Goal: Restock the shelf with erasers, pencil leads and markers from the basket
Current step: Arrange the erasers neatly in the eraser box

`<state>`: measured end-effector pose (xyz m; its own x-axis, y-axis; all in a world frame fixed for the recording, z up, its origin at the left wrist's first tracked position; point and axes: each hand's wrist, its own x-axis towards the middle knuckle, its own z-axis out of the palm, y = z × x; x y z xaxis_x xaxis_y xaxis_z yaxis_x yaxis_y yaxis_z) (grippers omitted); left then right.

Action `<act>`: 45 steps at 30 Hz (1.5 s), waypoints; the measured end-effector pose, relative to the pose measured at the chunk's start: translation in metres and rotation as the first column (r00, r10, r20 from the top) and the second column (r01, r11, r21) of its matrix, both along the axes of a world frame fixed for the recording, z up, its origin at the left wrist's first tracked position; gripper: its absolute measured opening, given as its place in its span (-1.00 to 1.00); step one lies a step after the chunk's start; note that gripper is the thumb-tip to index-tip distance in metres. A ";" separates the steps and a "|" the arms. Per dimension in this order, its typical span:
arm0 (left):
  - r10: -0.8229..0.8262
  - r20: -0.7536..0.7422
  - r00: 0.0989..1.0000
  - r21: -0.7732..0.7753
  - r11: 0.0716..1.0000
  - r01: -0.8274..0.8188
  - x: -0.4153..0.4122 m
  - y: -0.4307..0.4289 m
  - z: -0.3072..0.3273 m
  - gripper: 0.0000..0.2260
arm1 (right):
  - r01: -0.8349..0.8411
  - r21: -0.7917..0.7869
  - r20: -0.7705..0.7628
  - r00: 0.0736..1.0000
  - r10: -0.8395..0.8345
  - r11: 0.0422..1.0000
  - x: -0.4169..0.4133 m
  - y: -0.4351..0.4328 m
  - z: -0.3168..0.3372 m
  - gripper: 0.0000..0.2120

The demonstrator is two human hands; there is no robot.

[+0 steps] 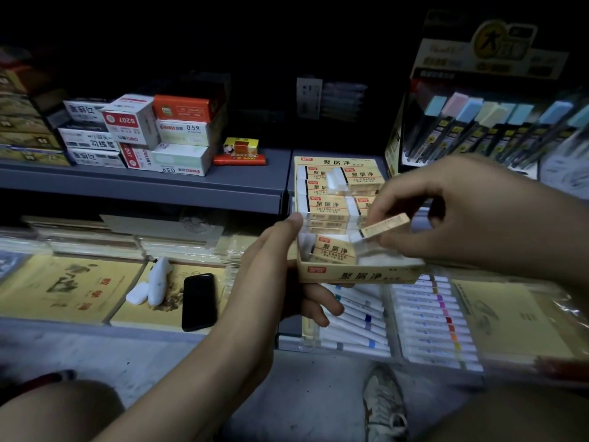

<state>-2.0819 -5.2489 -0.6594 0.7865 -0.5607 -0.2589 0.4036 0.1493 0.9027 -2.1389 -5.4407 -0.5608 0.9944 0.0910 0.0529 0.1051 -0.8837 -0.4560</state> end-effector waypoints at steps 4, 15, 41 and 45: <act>0.000 -0.007 1.000 0.012 1.000 0.000 -0.001 0.001 0.001 -0.55 | -0.030 -0.078 -0.015 0.999 0.029 0.997 -0.003 0.002 0.007 -0.89; 0.012 0.010 1.000 0.002 1.000 -0.012 -0.002 0.001 0.002 -0.61 | 0.105 -0.224 0.154 0.986 -0.071 0.969 0.003 0.010 -0.003 -0.87; 0.007 -0.040 0.999 -0.005 1.000 -0.008 0.000 0.001 0.003 -0.61 | -0.072 -0.155 0.345 0.931 0.122 0.985 0.005 0.010 -0.018 -0.77; 0.010 -0.036 0.999 -0.009 1.000 -0.010 0.000 0.001 0.004 -0.60 | -0.053 -0.274 0.380 0.911 0.159 0.960 0.013 0.015 -0.027 -0.84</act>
